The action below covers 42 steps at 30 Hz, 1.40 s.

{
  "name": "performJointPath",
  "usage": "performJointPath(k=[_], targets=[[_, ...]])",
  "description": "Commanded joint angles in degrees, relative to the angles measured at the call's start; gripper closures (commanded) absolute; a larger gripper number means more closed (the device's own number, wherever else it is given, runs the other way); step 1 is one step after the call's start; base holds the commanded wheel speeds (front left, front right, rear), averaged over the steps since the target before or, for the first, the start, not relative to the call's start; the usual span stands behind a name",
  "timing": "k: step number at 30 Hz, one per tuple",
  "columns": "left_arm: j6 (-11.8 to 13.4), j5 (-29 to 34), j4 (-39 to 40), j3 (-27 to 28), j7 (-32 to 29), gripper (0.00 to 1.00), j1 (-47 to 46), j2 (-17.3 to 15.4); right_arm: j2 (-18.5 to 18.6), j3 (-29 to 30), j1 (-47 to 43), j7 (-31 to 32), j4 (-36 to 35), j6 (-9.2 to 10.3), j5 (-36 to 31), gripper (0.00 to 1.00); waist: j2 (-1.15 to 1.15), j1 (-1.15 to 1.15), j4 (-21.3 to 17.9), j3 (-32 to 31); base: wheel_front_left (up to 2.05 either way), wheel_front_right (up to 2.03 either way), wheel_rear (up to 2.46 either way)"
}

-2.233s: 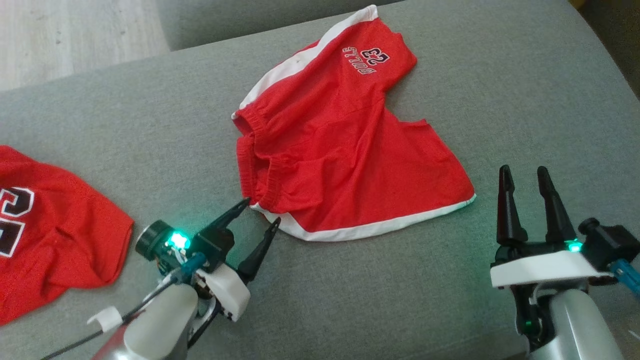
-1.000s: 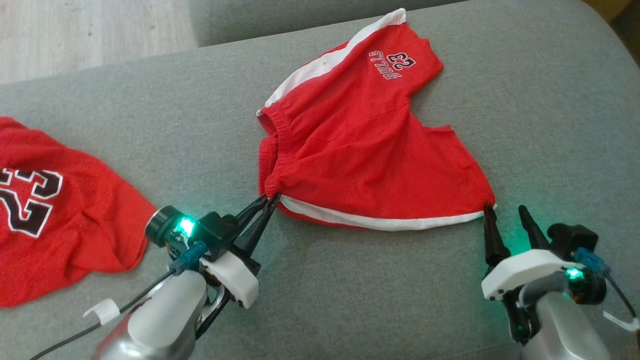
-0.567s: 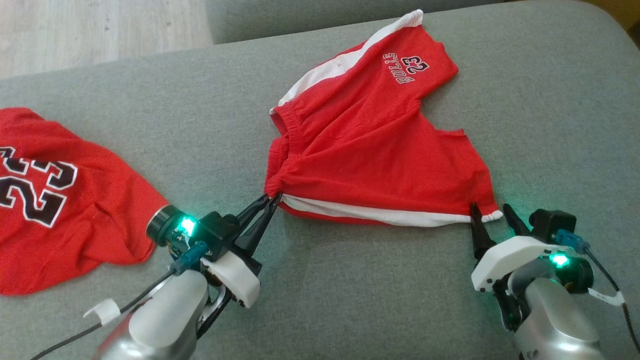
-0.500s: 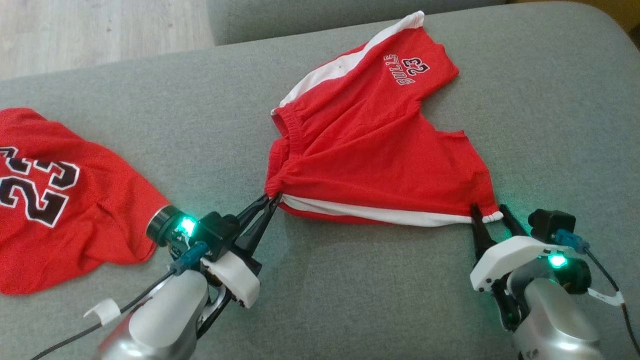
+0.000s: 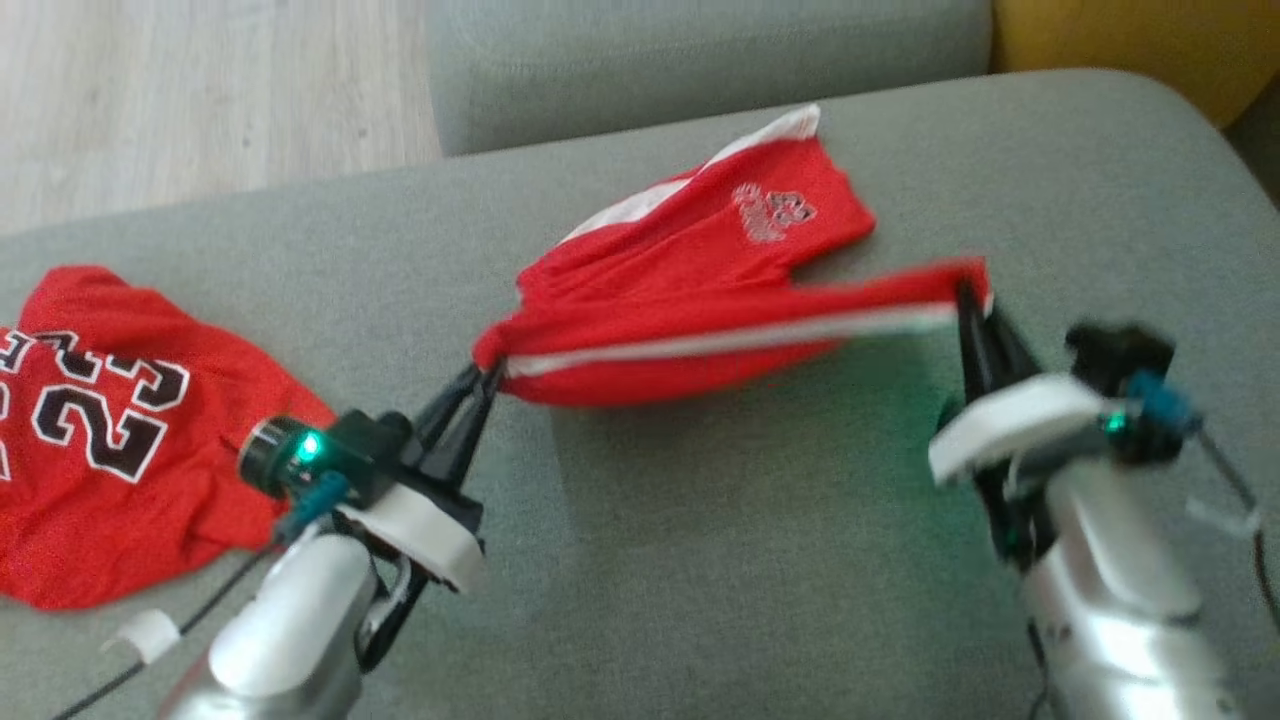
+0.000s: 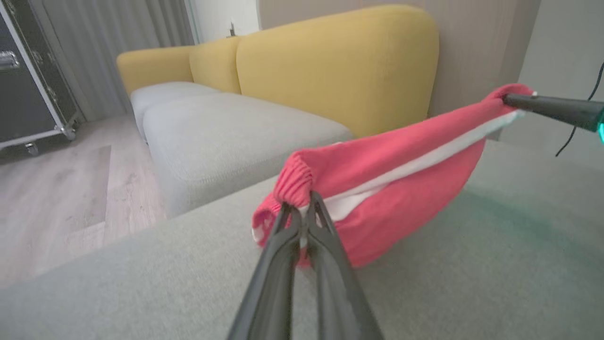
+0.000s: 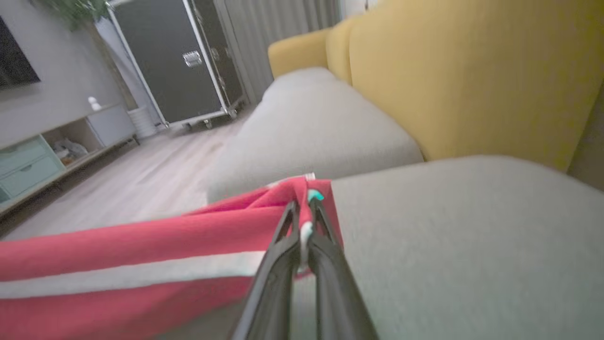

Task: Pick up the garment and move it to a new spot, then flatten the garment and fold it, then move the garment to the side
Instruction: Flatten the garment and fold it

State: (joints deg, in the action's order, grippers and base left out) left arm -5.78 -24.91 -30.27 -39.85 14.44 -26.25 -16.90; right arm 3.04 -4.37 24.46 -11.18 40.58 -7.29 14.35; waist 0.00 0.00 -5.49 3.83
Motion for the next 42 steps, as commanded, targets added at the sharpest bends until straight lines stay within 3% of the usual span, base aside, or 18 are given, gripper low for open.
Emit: performJointPath(k=[1, 12, 18, 26, 28, 42], targets=[[0.4, -0.6, 2.8, 3.6, 0.6, 1.0, -3.2, -2.4, 0.1, -0.8, 4.3, 0.7, -5.4, -0.2, -1.1, 1.0, 0.0, 0.0, 0.1, -1.7, 0.0, 0.0, 0.0], [2.5, -1.2, 8.9, 6.7, -1.4, 1.0, -10.3, -3.3, 3.1, -0.5, 10.6, 7.1, -22.4, -0.2, -2.0, 1.0, 0.0, 0.0, 0.8, -6.3, 0.0, 0.0, 0.0], [5.4, -2.1, 14.6, 10.1, -2.9, 1.0, -13.1, -4.8, 4.6, 0.9, 13.4, 8.4, -30.0, -0.2, -4.0, 1.0, 0.0, 0.0, 1.0, -8.8, 0.0, 0.0, 0.0], [8.8, -1.5, 22.8, 10.4, -5.4, 1.0, -10.0, -7.1, 4.7, -0.1, 9.8, 16.6, -34.3, -0.2, -3.5, 1.0, 0.0, 0.0, 0.8, -10.4, 0.0, 0.0, 0.0], [9.3, -2.3, 24.3, 10.5, -5.9, 1.0, -8.4, -7.2, 6.0, 0.2, 8.9, 16.3, -34.8, -0.2, -4.8, 1.0, 0.0, 0.0, 0.8, -10.2, 0.0, 0.0, 0.0], [12.3, -7.7, 37.0, 13.1, -10.3, 1.0, -0.3, -10.2, 5.3, 2.3, 1.7, 21.2, -43.4, -0.2, -3.6, 1.0, 0.0, 0.0, 0.3, -10.1, 0.0, 0.0, 0.0]])
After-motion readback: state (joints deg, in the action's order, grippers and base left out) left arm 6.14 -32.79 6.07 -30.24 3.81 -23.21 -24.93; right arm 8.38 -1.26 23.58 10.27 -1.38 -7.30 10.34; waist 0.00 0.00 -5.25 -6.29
